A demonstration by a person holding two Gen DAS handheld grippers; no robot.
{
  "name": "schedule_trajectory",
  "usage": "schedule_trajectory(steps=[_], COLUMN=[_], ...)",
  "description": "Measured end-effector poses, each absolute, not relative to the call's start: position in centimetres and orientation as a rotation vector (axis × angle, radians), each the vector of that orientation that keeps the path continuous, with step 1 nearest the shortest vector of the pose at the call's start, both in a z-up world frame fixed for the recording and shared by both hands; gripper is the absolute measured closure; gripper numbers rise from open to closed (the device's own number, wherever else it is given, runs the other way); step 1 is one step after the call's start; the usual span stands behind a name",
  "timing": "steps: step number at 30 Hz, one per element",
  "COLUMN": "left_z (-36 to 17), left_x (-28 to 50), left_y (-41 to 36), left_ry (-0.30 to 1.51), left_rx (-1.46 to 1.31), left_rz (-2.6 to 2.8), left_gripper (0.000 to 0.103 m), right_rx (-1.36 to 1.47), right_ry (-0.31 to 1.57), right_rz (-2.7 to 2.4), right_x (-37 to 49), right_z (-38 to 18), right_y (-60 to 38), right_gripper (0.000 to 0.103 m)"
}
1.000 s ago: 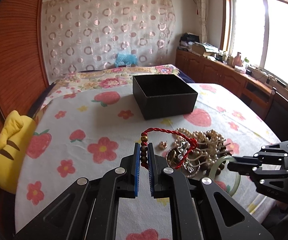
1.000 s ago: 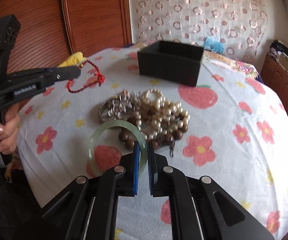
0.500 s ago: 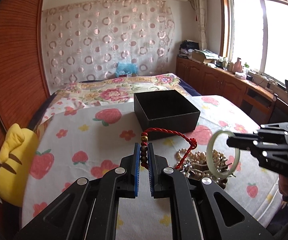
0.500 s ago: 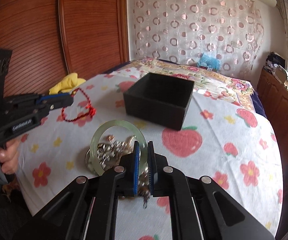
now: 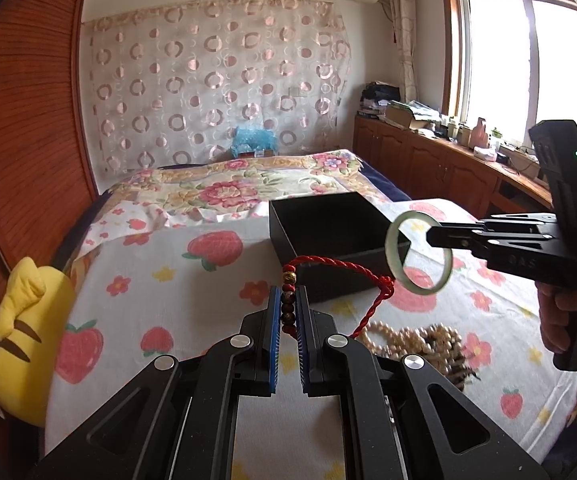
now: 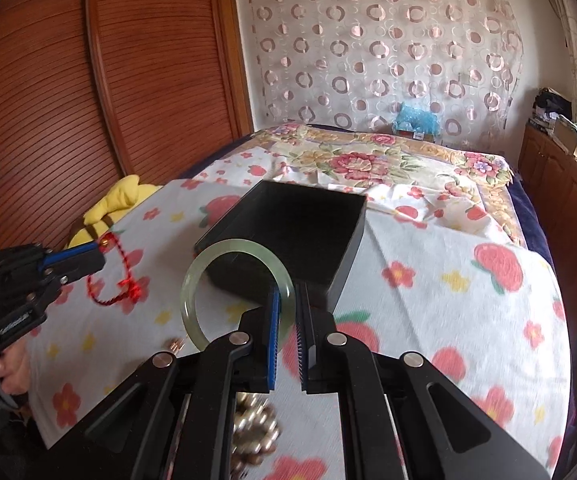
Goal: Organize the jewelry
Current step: 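Drop the green jade bangle into the black box with the right tool while the left holds the string, then lower the red string bracelet into the black box and open the left tool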
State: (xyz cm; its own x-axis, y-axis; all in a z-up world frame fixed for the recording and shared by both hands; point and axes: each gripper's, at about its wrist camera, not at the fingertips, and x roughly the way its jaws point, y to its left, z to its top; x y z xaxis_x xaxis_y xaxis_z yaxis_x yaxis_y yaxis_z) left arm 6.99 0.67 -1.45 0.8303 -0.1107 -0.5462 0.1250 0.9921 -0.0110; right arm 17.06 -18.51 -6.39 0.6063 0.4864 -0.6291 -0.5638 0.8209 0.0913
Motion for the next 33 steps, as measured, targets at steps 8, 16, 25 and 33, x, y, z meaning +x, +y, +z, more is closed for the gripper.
schedule_trajectory(steps=[8,16,25,33], left_z=[-0.2,-0.3,-1.5,-2.3], left_x=[10.5,14.1,17.5,20.2], left_y=[0.5,0.0,-1.1,-3.2], left_ry=[0.567,0.580,0.617,0.638], left_rx=[0.035,0.058,0.079,0.112], left_rz=[-0.113,-0.099,-0.107,-0.126], left_gripper=[0.096,0.096,0.096,0.096], right_rx=[-0.095,-0.082,-0.085,-0.072], right_ry=[0.720,0.761,0.740,0.716], right_rz=[0.617,0.633,0.579,0.588], right_x=[22.2,25.3,23.7,20.8], right_z=[-6.5,-7.4,-7.9,-7.7], right_y=[-17.3,-16.7,-19.6,-21.6], right_gripper=[0.094,0.088,0.087,0.082])
